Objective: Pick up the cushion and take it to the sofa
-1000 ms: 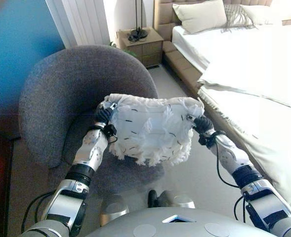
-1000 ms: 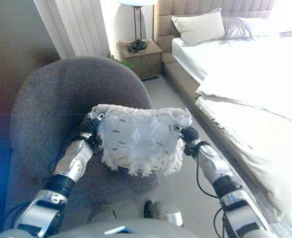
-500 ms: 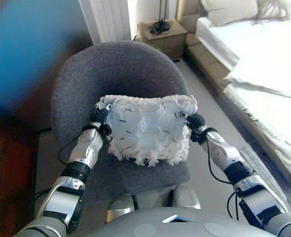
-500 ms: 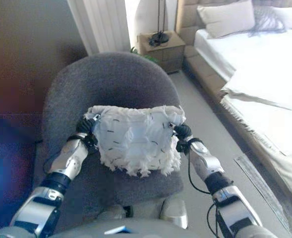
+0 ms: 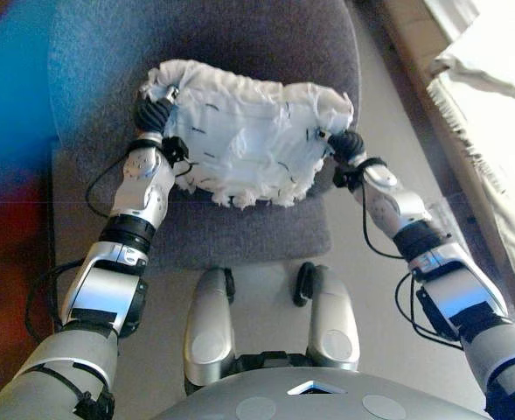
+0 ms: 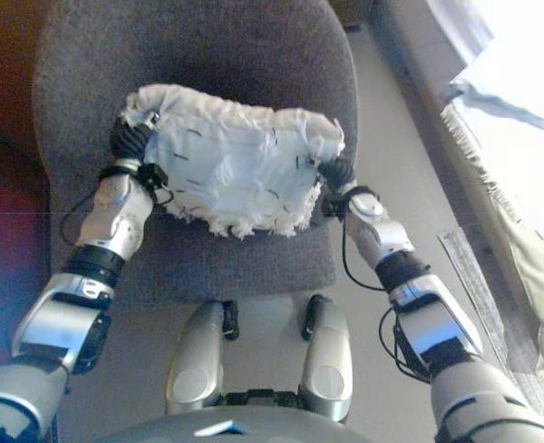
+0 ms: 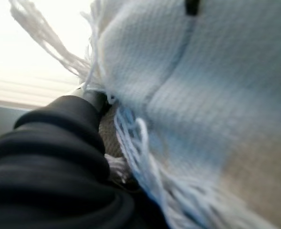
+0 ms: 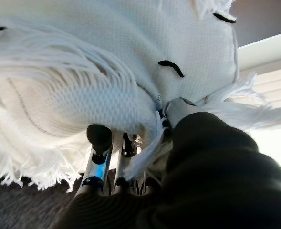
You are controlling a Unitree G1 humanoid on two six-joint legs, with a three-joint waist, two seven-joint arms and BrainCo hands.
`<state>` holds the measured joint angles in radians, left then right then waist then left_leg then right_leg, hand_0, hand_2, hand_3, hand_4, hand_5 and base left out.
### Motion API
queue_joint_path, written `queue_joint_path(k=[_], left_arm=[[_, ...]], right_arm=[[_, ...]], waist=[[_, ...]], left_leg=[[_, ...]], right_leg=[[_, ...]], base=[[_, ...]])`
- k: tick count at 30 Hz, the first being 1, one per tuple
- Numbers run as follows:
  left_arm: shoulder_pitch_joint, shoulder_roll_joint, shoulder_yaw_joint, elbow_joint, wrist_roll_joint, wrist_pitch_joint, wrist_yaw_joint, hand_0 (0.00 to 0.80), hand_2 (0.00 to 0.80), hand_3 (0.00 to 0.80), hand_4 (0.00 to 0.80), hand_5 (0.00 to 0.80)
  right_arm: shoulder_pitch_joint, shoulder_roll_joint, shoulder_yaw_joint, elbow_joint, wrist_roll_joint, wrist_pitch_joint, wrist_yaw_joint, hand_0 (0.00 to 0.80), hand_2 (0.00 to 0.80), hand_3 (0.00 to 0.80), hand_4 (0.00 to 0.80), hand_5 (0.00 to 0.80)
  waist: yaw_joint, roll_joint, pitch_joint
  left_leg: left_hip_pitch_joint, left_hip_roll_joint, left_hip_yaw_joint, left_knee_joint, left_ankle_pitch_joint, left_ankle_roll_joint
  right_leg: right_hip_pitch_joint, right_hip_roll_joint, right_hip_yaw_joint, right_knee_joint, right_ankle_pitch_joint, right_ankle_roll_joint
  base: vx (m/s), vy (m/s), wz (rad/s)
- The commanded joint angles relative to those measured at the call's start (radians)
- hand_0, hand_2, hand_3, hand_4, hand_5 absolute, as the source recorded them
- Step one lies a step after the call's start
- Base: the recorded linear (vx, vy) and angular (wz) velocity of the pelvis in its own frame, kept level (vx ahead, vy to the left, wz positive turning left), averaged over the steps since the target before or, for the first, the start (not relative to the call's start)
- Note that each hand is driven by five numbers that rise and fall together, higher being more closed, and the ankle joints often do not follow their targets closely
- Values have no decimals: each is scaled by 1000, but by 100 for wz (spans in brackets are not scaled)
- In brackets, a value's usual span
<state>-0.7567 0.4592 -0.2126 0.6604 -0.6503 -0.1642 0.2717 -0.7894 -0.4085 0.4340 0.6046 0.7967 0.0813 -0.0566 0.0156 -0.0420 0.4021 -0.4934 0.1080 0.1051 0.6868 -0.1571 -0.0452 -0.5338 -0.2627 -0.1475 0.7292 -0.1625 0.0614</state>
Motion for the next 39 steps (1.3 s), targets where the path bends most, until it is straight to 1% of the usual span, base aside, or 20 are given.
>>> queue_joint_path(k=[1, 3, 7, 9, 12, 15, 17, 19, 23, 25, 28, 29, 30, 31, 36, 39], left_arm=[[-156, -65, -83, 37, -6, -5, 14, 800, 800, 800, 800, 800], [-214, -57, -99, 91, -29, -18, 25, 800, 800, 800, 800, 800], [-274, -62, -107, 133, -29, -55, 30, 800, 800, 800, 800, 800], [-322, -68, -117, 184, -2, -69, 22, 800, 800, 800, 800, 800], [-386, -65, -142, 250, 17, -67, 6, 800, 800, 800, 800, 800], [-430, -50, -162, 280, 9, -71, 6, 800, 800, 800, 800, 800], [-455, -41, -166, 274, -12, -103, -10, 800, 800, 800, 800, 800], [-480, -46, -178, 248, 14, -121, -13, 800, 800, 800, 800, 800], [-532, -64, -214, 208, 47, -134, -9, 800, 800, 800, 800, 800], [-547, -70, -225, 190, 58, -124, 5, 800, 800, 800, 800, 800], [-569, -74, -246, 193, 55, -68, 51, 800, 800, 800, 800, 800], [-572, -73, -247, 200, 42, -54, 63, 800, 800, 800, 800, 800], [-573, -75, -247, 212, 24, -42, 77, 577, 577, 577, 577, 577], [-571, -74, -243, 222, 12, -30, 88, 0, 0, 0, 0, 0], [-553, -65, -225, 267, -18, -23, 113, 0, 0, 0, 0, 0], [-548, -40, -213, 307, -16, -31, 115, 0, 0, 0, 0, 0]], right_arm=[[-178, 46, 63, -25, -38, -62, 60, 800, 800, 800, 800, 800], [-218, 47, 71, 3, -18, -59, 41, 800, 800, 800, 800, 800], [-266, 57, 68, 54, -10, -103, 24, 800, 800, 800, 800, 800], [-285, 67, 70, 68, -10, -116, 26, 800, 800, 800, 800, 800], [-285, 67, 89, 51, -1, -112, 31, 800, 800, 800, 800, 800], [-268, 66, 94, 13, 1, -102, 33, 800, 800, 800, 800, 800], [-254, 66, 95, -23, 0, -96, 23, 800, 800, 800, 800, 800], [-249, 70, 88, -41, 1, -97, 14, 800, 800, 800, 800, 800], [-255, 81, 84, -46, 23, -98, 15, 800, 800, 800, 800, 800], [-253, 82, 86, -50, 33, -94, 24, 800, 800, 800, 800, 800], [-251, 80, 97, -56, 28, -70, 19, 800, 800, 800, 800, 800], [-250, 78, 104, -59, 21, -63, 13, 232, 232, 232, 232, 232], [-248, 79, 114, -65, 23, -54, 6, 0, 0, 0, 0, 0], [-246, 77, 118, -67, 28, -50, 4, 0, 0, 0, 0, 0], [-240, 72, 123, -70, 49, -52, -31, 0, 0, 0, 0, 0], [-233, 74, 126, -61, 82, -63, -25, 0, 0, 0, 0, 0]], waist=[[-6, 20, 13], [-15, 26, 24], [-22, 34, 38], [-31, 31, 40], [-52, 23, 34], [-70, 20, 27], [-81, 21, 23], [-88, 24, 22], [-94, 29, 20], [-96, 29, 18], [-100, 28, 14], [-101, 27, 13], [-104, 26, 12], [-105, 25, 10], [-108, 20, 7], [-109, 17, 3]], left_leg=[[17, 38, -38, 64, -135, -62], [-5, 45, -34, 70, -128, -70], [-24, 44, -28, 56, -112, -77], [-27, 46, -21, 50, -108, -76], [-24, 53, -9, 54, -113, -75], [-21, 60, 1, 57, -117, -75], [-18, 63, 9, 53, -118, -75], [-17, 66, 15, 44, -116, -77], [-12, 69, 26, 23, -110, -78], [-10, 69, 29, 15, -108, -79], [-13, 70, 32, 7, -107, -83], [-14, 70, 34, 6, -106, -82], [-16, 71, 36, 5, -106, -81], [-16, 72, 38, 4, -106, -82], [-8, 77, 46, -6, -100, -86], [11, 80, 52, -37, -83, -91]], right_leg=[[61, -38, 58, 10, -53, 60], [37, -37, 60, 16, -51, 57], [14, -32, 65, 1, -39, 59], [9, -28, 72, -8, -30, 61], [11, -27, 81, -20, -24, 66], [13, -28, 87, -33, -17, 71], [14, -28, 91, -46, -12, 74], [15, -30, 94, -59, -6, 78], [20, -33, 93, -82, 1, 83], [22, -34, 92, -92, 4, 85], [20, -35, 89, -105, 9, 87], [19, -35, 89, -107, 10, 86], [16, -35, 90, -107, 10, 86], [15, -36, 89, -109, 9, 86], [20, -38, 88, -117, 12, 88], [38, -36, 85, -143, 18, 88]], base=[[-96, 21, 15], [-63, 13, 6], [-19, 8, -2], [0, 0, 0], [44, 6, 1], [72, 26, 0], [86, 35, 3], [59, 33, -7], [42, 25, -9], [41, 15, -7], [26, 14, -13], [13, 19, -11], [18, 19, -5], [0, 0, 0], [13, -6, -1], [19, 3, -2]])
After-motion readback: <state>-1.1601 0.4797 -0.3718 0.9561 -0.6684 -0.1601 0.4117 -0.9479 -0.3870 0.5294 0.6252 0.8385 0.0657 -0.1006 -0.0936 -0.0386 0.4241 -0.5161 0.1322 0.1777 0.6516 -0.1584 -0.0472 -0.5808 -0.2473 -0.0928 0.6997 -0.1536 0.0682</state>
